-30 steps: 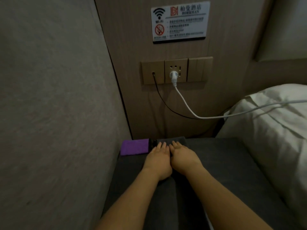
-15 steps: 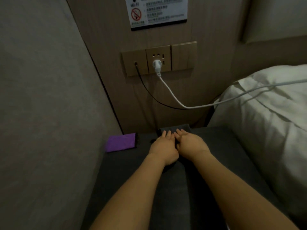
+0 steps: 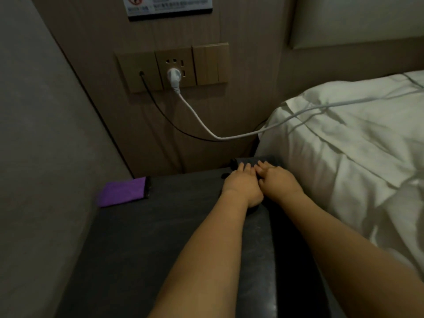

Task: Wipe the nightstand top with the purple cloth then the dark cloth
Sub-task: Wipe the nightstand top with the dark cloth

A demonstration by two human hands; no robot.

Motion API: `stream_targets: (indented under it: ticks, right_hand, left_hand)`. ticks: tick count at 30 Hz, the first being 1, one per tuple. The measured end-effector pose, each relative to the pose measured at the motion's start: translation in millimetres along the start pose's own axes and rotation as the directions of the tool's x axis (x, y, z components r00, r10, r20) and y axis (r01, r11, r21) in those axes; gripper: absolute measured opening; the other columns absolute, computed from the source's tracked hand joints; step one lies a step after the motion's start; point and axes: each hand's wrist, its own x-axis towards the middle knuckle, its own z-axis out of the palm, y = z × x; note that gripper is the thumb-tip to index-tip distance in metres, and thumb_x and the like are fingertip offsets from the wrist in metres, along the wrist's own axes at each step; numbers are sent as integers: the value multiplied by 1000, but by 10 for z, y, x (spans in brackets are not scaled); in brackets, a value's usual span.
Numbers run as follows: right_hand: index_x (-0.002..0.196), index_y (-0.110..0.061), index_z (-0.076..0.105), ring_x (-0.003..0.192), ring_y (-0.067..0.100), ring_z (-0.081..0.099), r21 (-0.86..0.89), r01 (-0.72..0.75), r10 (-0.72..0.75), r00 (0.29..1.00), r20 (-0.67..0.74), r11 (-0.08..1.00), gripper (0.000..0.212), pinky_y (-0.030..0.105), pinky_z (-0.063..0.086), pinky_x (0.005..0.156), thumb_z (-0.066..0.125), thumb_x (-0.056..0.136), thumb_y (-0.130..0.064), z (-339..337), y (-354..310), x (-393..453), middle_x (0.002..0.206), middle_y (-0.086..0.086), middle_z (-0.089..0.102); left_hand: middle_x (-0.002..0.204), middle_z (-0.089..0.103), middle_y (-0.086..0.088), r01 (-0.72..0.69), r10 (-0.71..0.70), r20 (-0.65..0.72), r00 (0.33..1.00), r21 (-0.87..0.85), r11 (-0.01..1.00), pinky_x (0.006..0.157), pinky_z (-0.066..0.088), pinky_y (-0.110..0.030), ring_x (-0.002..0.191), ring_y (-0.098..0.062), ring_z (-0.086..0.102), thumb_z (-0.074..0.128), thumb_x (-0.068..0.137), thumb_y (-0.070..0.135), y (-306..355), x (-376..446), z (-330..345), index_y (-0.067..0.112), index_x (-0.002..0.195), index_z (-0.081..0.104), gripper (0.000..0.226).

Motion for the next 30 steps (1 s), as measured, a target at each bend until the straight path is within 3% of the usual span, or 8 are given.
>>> stream_targets:
  ticks: [12,18,22,30]
  right_hand:
    - [151,-11,16,149,19,16,-41,-52,55,996,67,998,57,31,18,119,33,97,-13,52,-56,-309,161,7,13]
    - [152,-10,11,150,20,10,-62,-44,49,995,85,997,55,32,15,120,30,100,-16,87,-256,-455,162,8,8]
    - [152,-11,10,150,21,9,-71,-2,9,996,91,998,56,33,15,122,30,100,-14,135,-624,-462,162,9,7]
    - [151,-11,17,148,20,15,2,87,-87,992,88,996,54,34,18,119,28,99,-20,238,-1711,-550,161,8,13]
  left_hand:
    - [164,4,-10,-38,37,-13,999,-86,996,121,11,-35,152,-24,2,40,96,21,106,-329,108,5,155,7,70]
    - [163,3,-14,-14,14,17,1000,15,1000,122,11,-38,151,-27,3,42,97,23,61,-525,133,2,154,4,72]
    - [163,2,-13,25,-25,9,1000,32,999,122,10,-38,151,-28,2,45,96,23,-223,-731,153,3,154,3,74]
    - [164,6,-7,102,-115,-81,990,-145,984,122,9,-32,152,-20,3,47,94,15,-1130,-1448,280,9,156,7,74]
